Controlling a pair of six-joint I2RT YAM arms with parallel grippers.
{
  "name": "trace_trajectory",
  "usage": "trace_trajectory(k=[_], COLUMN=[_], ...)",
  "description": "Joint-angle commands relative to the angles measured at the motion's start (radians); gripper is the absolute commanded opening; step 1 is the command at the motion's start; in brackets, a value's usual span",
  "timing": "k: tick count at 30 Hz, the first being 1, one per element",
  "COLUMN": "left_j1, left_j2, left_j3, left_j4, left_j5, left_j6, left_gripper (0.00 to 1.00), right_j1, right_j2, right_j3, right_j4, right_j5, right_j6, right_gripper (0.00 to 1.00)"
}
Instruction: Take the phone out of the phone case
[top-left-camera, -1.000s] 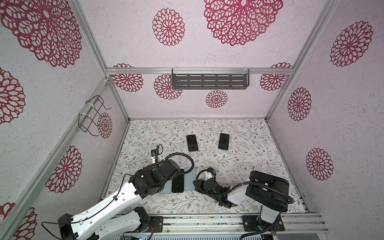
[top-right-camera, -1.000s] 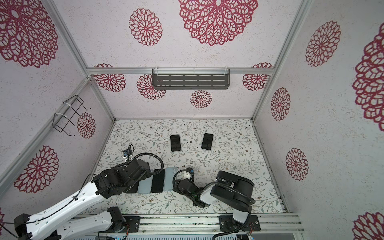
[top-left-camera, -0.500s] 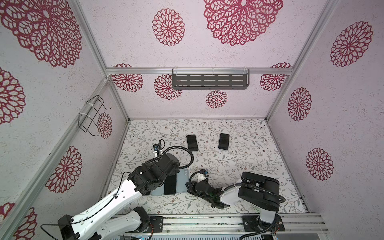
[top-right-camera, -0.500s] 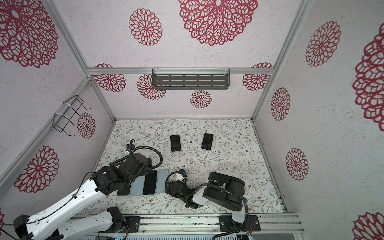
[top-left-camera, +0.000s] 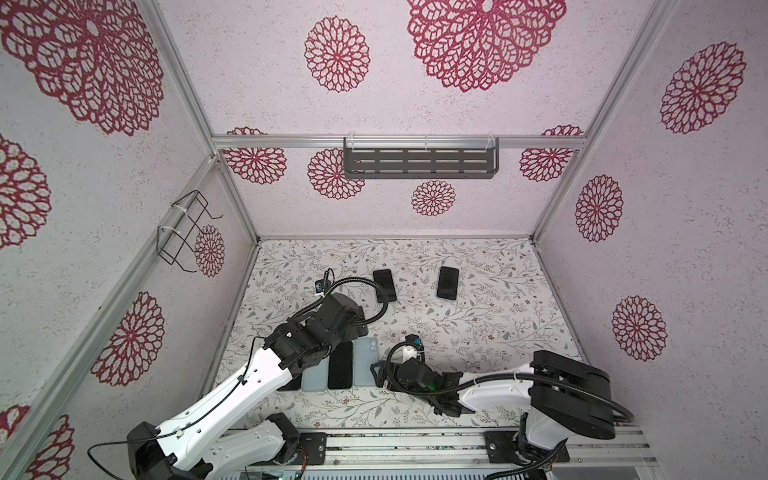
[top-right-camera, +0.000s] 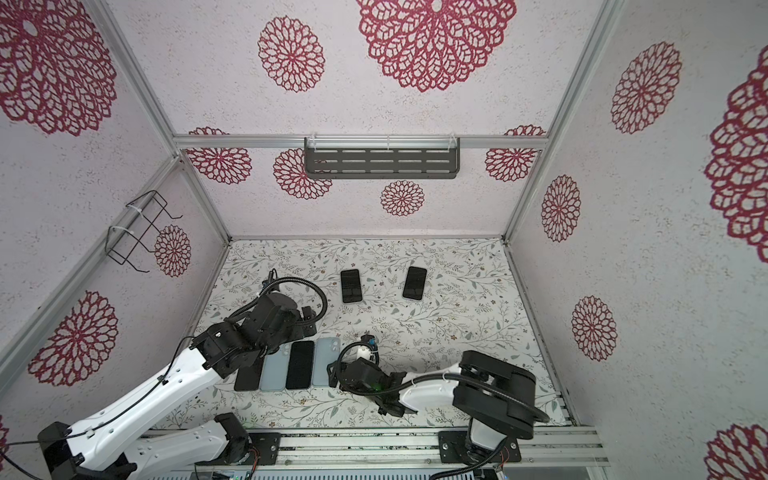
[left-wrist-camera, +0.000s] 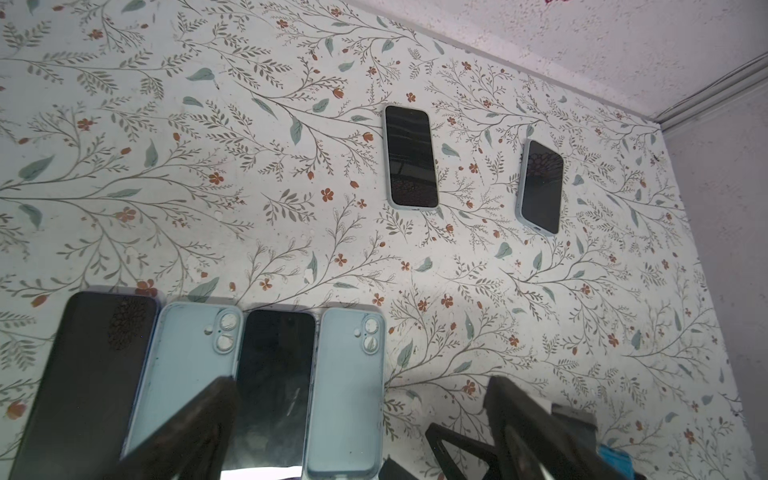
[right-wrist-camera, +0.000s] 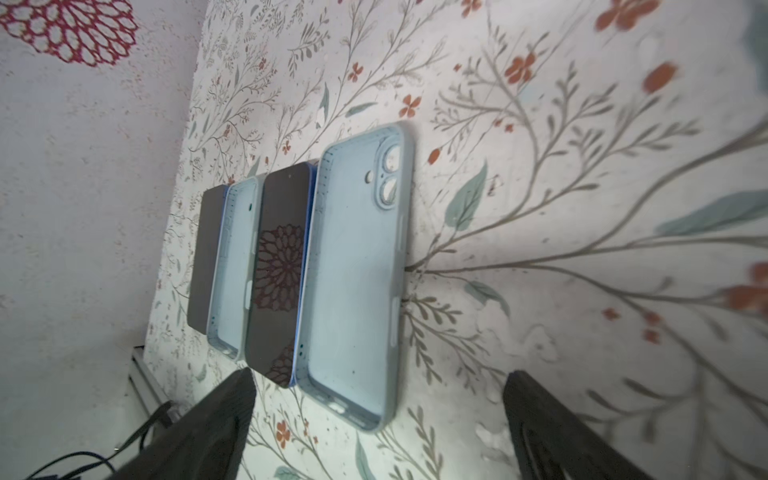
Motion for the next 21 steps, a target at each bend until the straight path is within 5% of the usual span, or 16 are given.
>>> trace_trajectory(k=[1,10,21], left_j1=[0.061,0.091,0.078], left_j2=[0.025,0.075,0.098], left_j3=[-0.003,-0.041,-0.1], left_j4=[0.13,0.389,0.494], left_j5=[0.135,0.288,0.383], left_j6=[0.018,0.119,0.126], left_gripper=[0.97,0.97,0.97], right_j1=[-0.017,-0.423,-0.78], right_j2=[-0.148,-0.328,0.057], right_j3=[0.032,0.177,0.54], right_j4=[-0.302,-0.627,-0.662], right_j5=[0.118,0.046,-0.069], right_j6=[-0.165,-0.53,-0.843], right_gripper=[0.99,0.99,0.99])
